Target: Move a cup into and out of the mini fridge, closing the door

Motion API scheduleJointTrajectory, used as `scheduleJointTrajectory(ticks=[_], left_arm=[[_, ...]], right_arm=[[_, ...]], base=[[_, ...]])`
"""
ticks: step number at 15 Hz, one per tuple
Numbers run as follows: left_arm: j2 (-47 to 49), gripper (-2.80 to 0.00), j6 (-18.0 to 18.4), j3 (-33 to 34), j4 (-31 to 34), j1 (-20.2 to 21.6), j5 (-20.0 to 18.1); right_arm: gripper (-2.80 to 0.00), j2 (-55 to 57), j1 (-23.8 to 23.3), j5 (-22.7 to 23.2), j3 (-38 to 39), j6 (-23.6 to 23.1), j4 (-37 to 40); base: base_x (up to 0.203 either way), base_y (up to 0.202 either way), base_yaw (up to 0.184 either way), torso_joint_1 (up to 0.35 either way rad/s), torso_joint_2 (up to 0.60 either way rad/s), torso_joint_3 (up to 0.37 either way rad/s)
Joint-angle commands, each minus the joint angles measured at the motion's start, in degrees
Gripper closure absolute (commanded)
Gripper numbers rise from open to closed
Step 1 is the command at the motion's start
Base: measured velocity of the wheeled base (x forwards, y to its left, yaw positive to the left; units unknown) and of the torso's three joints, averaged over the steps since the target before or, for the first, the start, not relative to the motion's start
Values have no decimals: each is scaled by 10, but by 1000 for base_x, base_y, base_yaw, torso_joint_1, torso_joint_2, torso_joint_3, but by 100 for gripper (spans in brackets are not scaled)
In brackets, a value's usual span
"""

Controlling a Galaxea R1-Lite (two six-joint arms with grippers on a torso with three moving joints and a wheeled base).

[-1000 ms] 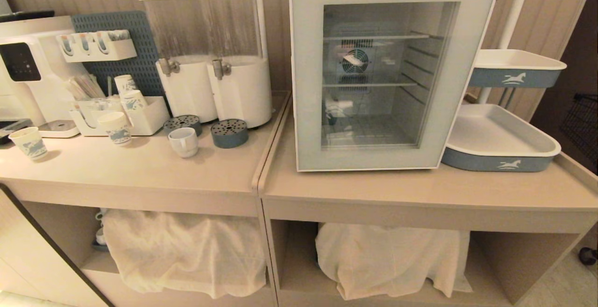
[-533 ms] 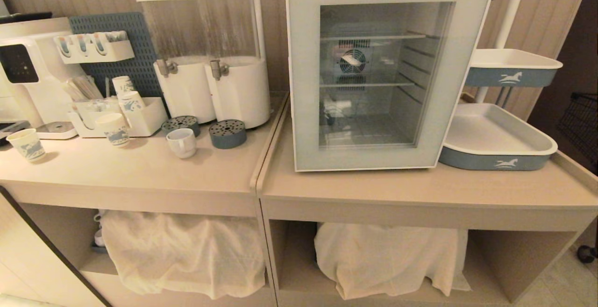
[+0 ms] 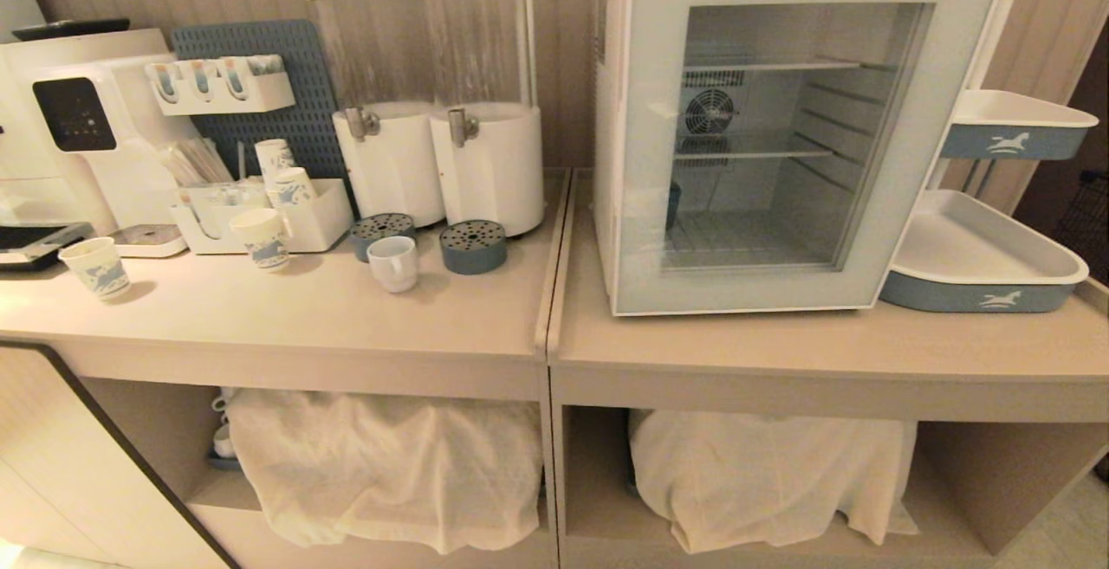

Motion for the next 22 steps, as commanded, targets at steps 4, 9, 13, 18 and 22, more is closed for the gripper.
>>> scheduleJointTrajectory(ticks=[4,9,13,18,22], left_arm=[[-3,0,-1,23,-1,0,0],[-3,0,-1,23,-1,0,0],[-3,0,-1,23,-1,0,0],[-3,0,-1,23,-1,0,-1],[-3,0,-1,23,-1,0,0]], right_arm=[[0,0,0,0,0,0,1],[0,0,0,0,0,0,1],[0,0,0,1,0,0,1],[0,0,0,0,0,0,1],[0,0,0,0,0,0,1]], base=[[0,191,0,2,-1,2],[0,193,2,3,3,2],[0,193,2,1,1,3],[0,193,-1,0,0,0],[0,190,1,2,0,2]])
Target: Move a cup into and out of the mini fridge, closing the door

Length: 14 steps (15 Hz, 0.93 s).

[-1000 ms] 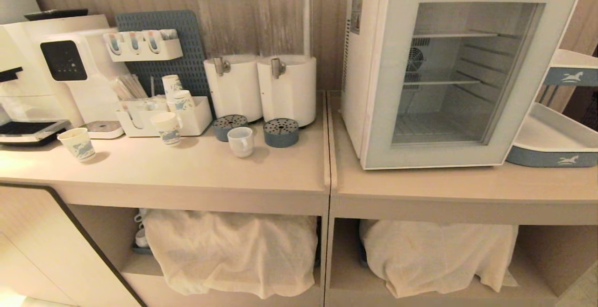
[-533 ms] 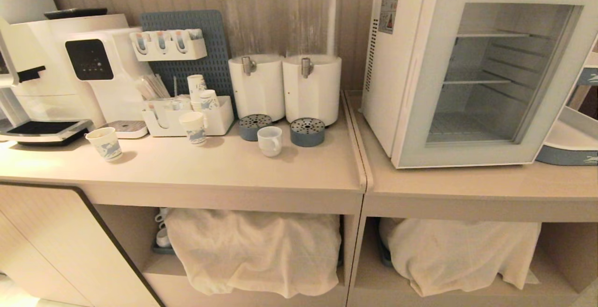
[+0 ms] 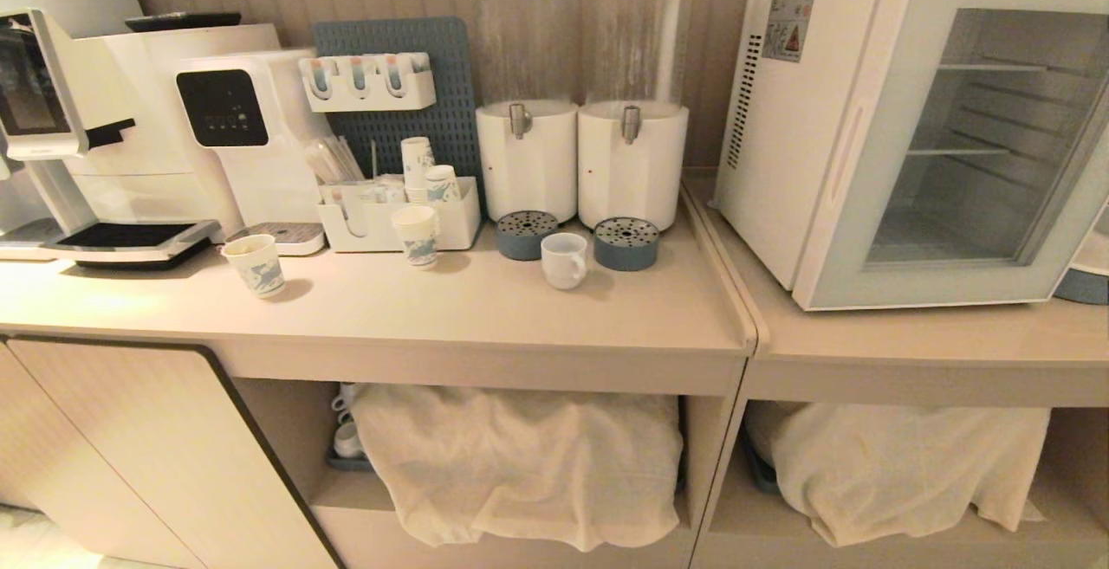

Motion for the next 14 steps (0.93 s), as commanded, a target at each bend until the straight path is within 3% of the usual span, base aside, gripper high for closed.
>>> scheduleJointTrajectory(ticks=[1,14], left_arm=[[-3,0,-1,23,-1,0,0],[-3,0,-1,23,-1,0,0]], right_arm=[[0,0,0,0,0,0,1],[0,0,0,1,0,0,1]], base=[[0,195,-1,-2,0,2],[0,193,1,3,3,3]])
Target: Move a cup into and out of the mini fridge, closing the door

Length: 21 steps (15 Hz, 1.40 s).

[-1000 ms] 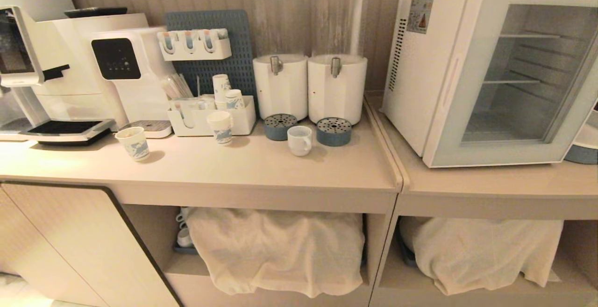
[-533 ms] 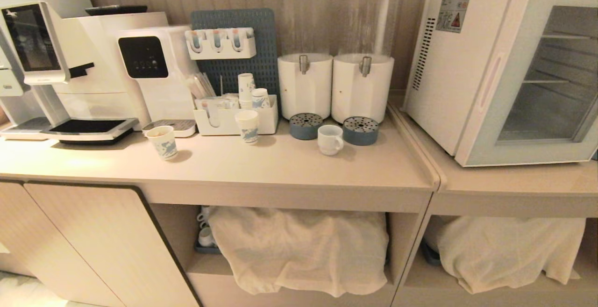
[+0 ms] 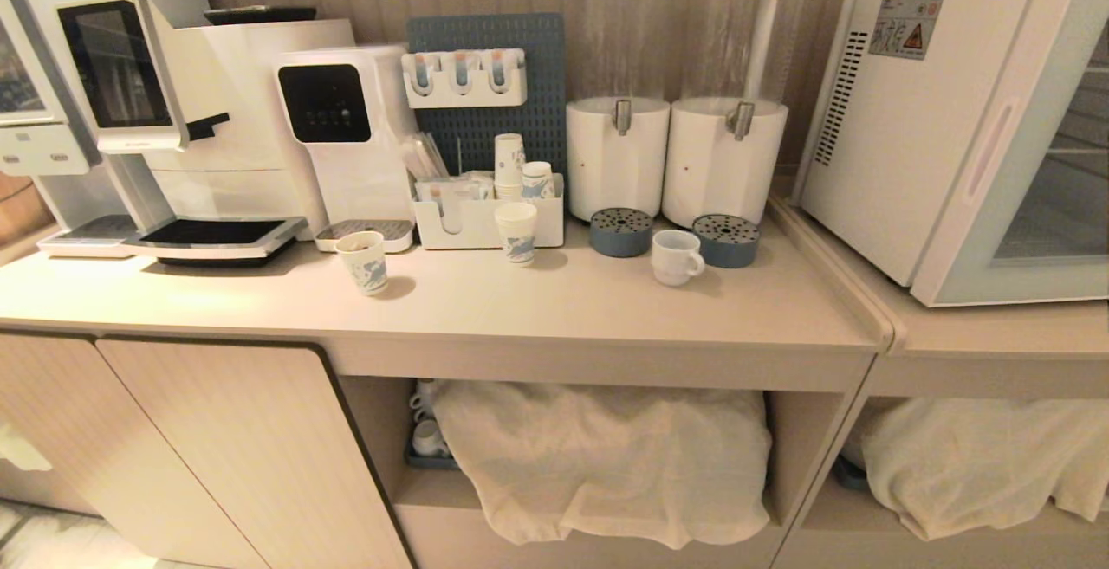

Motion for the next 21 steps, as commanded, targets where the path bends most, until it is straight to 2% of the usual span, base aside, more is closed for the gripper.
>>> scheduleJointTrajectory(ticks=[1,9,21], left_arm=[[-3,0,-1,23,-1,0,0],[-3,0,-1,23,-1,0,0],[-3,0,1,23,-1,0,-1]], right_arm=[[0,0,0,0,0,0,0],[0,0,0,0,0,0,0],[0,0,0,0,0,-1,0]], base=[[0,188,-1,7,2,2],[0,179,0,2,0,3],[0,0,0,0,0,0]])
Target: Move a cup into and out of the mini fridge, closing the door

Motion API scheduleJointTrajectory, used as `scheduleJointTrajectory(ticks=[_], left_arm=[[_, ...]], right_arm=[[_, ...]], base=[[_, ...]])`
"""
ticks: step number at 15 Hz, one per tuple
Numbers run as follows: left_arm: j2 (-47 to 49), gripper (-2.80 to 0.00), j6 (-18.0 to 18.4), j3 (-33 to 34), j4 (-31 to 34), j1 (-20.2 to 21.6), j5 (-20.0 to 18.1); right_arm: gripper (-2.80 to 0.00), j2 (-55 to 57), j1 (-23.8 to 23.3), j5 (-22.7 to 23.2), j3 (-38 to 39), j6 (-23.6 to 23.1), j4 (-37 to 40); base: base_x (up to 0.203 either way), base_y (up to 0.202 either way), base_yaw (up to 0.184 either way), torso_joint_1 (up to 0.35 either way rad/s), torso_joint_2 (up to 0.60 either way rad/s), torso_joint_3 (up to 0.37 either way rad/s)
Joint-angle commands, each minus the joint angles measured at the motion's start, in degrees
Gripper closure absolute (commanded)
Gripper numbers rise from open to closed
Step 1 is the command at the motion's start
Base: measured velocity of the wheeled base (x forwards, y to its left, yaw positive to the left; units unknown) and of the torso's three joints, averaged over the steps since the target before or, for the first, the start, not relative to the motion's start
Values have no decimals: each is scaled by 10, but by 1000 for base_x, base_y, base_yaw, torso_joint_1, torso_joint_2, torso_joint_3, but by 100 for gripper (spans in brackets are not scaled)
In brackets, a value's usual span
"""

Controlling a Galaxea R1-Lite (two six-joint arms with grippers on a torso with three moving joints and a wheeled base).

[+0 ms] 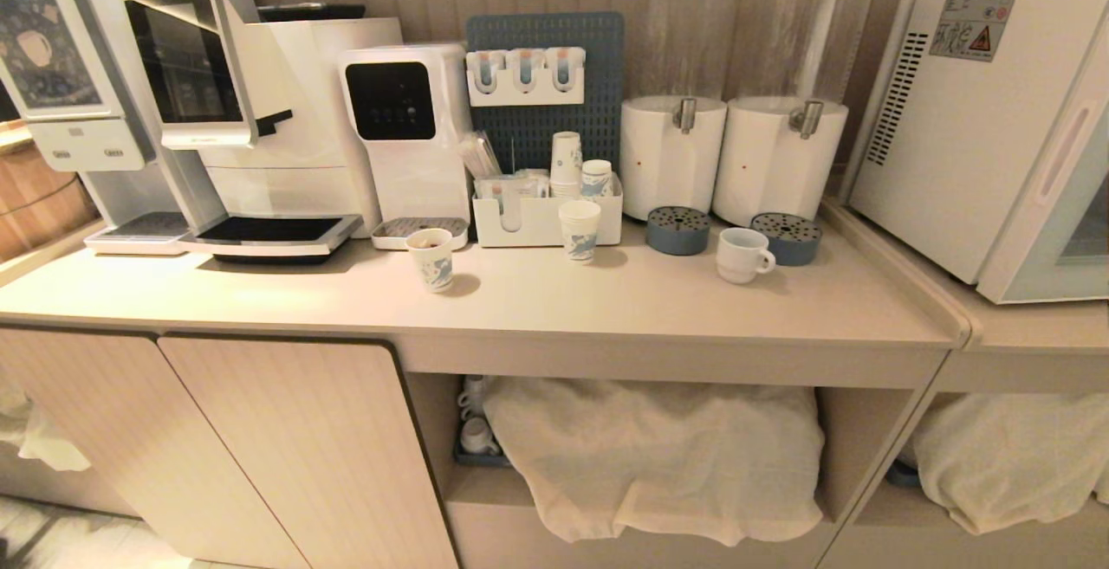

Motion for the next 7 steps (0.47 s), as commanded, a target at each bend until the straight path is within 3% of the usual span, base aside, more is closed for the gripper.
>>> scheduleJointTrajectory(ticks=[1,7], left_arm=[[-3,0,-1,23,-1,0,0],[-3,0,-1,23,-1,0,0]], right_arm=[[0,1,0,-1,-2,11,-1],[0,1,0,-4,4,17,-18]], base=[[0,0,0,0,0,0],[0,0,0,0,0,0]])
